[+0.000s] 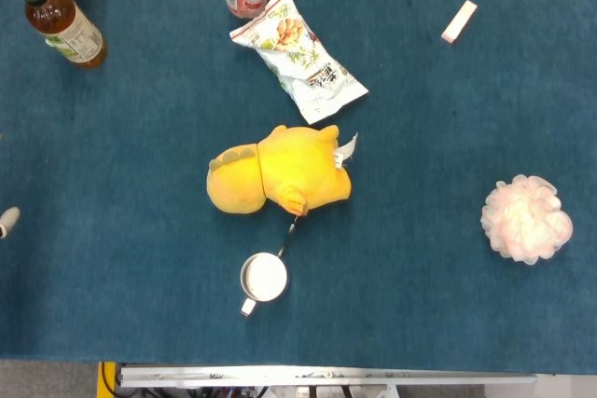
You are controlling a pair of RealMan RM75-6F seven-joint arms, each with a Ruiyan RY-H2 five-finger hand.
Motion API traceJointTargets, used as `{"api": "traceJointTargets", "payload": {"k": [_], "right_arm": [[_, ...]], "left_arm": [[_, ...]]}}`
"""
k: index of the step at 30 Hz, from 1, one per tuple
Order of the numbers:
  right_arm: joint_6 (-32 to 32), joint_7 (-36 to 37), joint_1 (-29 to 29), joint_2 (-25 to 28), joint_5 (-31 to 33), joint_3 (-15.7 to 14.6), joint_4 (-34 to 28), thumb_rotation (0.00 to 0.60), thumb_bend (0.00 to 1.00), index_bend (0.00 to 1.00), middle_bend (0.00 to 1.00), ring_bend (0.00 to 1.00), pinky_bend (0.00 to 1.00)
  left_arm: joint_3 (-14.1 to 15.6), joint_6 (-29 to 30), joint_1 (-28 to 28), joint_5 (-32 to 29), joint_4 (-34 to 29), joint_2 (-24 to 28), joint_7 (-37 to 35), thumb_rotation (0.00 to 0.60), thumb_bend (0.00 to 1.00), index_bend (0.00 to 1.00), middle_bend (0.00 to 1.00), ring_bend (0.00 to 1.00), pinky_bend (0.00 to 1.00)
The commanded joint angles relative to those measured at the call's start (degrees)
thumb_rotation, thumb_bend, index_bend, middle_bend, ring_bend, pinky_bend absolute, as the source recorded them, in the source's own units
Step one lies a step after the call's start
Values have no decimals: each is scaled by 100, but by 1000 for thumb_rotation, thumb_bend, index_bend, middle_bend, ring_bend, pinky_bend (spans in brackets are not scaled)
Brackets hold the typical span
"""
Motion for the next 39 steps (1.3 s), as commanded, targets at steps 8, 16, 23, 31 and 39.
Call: {"api": "traceJointTargets", "payload": {"k": [8, 16, 23, 31, 39], "right_arm": [[-110, 5, 96, 100, 55, 82, -73, 600, 0, 252, 330, 120, 148], [-234, 30, 242, 266, 127, 208, -341, 600, 0, 252, 330, 121, 148], [-240, 36, 295, 320, 66, 231, -554, 600, 0, 252, 330, 120, 148], [-288, -109, 319, 332, 137, 243, -657, 600, 0, 252, 330, 120, 148], [-307, -170, 306, 333, 194, 230, -689, 600, 0, 252, 330, 120, 148]], "left_arm": [[-38, -174, -238, 234, 57, 105, -200, 600, 0, 244, 246, 246, 161], [-74, -694, -790, 662, 155, 316, -1224, 600, 0, 243, 238, 236, 145], [-67, -1325, -1467, 1071, 295, 368, -1962, 600, 0, 211, 215, 197, 108], [8, -2019, -2316, 1553, 450, 275, -2860, 562, 0, 188, 185, 143, 51], [47, -2853, -3139, 1564, 474, 80, -3617, 194, 0, 165, 172, 126, 0]]}}
